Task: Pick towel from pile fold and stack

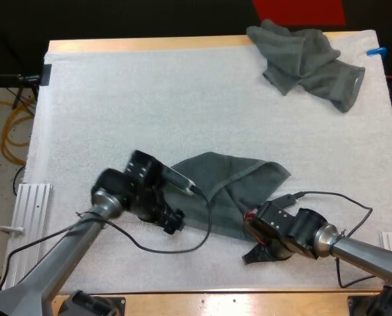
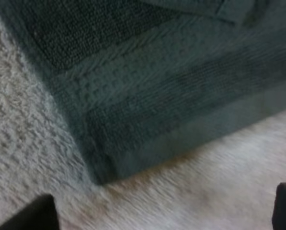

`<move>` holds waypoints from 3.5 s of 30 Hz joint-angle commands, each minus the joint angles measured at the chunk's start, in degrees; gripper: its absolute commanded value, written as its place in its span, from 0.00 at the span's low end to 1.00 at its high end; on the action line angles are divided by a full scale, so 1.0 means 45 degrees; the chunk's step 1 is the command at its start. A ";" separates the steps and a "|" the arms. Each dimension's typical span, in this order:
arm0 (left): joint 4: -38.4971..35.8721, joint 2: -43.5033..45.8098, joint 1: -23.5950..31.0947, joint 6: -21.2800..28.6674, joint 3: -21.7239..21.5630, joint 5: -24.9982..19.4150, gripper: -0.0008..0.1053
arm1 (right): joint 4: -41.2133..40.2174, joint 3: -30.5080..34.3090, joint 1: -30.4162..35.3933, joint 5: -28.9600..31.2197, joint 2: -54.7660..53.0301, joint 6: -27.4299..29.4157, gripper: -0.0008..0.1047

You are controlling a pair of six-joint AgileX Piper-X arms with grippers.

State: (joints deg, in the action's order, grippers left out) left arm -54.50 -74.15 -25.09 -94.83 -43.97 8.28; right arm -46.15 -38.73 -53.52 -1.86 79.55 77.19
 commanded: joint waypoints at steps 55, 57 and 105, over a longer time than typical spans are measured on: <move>-0.1195 0.1623 0.0440 -0.1829 -0.6482 0.3542 0.01 | -0.2035 -0.4926 0.2960 0.1794 -0.4987 0.3561 0.01; -0.1712 0.1883 0.0277 -0.1853 -0.6632 0.3538 0.01 | -0.2408 -0.5432 0.2734 0.1869 -0.5053 0.3534 0.01; 0.8295 -0.2971 0.2406 -0.2508 -0.2236 0.1648 0.01 | 0.4910 -0.4541 0.6609 -0.1170 0.2991 0.1656 0.01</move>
State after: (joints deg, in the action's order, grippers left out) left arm -18.74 -88.13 -14.14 -106.24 -53.72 15.19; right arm -25.36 -58.72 -24.01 -6.24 93.22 84.98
